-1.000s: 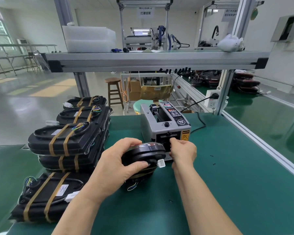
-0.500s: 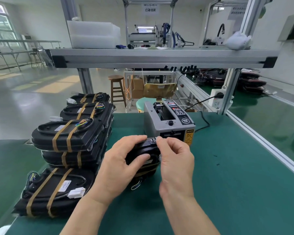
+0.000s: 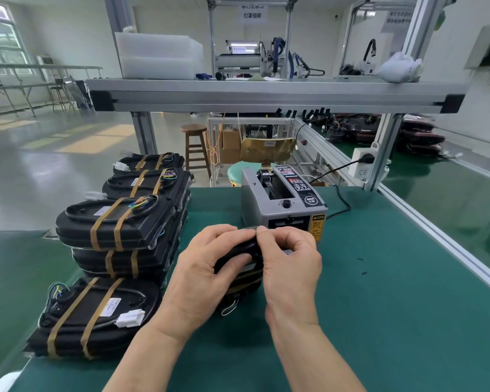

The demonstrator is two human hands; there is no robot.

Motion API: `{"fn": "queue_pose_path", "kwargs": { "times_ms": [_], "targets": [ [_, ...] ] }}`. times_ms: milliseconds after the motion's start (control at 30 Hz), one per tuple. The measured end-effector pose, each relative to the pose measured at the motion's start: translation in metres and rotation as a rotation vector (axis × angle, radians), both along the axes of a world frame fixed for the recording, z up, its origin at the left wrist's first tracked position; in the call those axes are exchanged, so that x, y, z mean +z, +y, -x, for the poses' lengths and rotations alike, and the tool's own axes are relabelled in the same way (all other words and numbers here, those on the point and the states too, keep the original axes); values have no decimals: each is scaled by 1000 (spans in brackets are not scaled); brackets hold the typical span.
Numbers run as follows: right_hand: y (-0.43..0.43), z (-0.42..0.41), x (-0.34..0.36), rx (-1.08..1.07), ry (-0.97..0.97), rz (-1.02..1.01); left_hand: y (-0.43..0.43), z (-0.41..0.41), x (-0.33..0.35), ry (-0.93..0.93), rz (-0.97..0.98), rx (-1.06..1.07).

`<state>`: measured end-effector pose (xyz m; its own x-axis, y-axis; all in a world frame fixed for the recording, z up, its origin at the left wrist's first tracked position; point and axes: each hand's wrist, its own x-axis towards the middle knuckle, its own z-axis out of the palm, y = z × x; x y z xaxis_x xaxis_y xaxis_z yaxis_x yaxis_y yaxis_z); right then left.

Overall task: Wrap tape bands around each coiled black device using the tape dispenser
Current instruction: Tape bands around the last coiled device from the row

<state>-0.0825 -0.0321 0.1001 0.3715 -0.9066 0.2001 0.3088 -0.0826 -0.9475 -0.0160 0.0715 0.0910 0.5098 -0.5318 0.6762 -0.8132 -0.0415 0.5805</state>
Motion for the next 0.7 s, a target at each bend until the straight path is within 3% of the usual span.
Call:
{"fn": "queue_pose_path", "kwargs": {
  "times_ms": [300,467,600,700],
  "targets": [
    [-10,0,-3,-4,39,-27,2,0,0,-12,28,3],
    [-9,-7,-4,84,165,97,3,-2,-4,-23,46,8],
    [-20,-9,-6,48,105,120,5,-3,-4,-8,68,-12],
    [-31,-5,-17,67,72,14,7,-3,-5,-1,22,-3]
  ]
}}
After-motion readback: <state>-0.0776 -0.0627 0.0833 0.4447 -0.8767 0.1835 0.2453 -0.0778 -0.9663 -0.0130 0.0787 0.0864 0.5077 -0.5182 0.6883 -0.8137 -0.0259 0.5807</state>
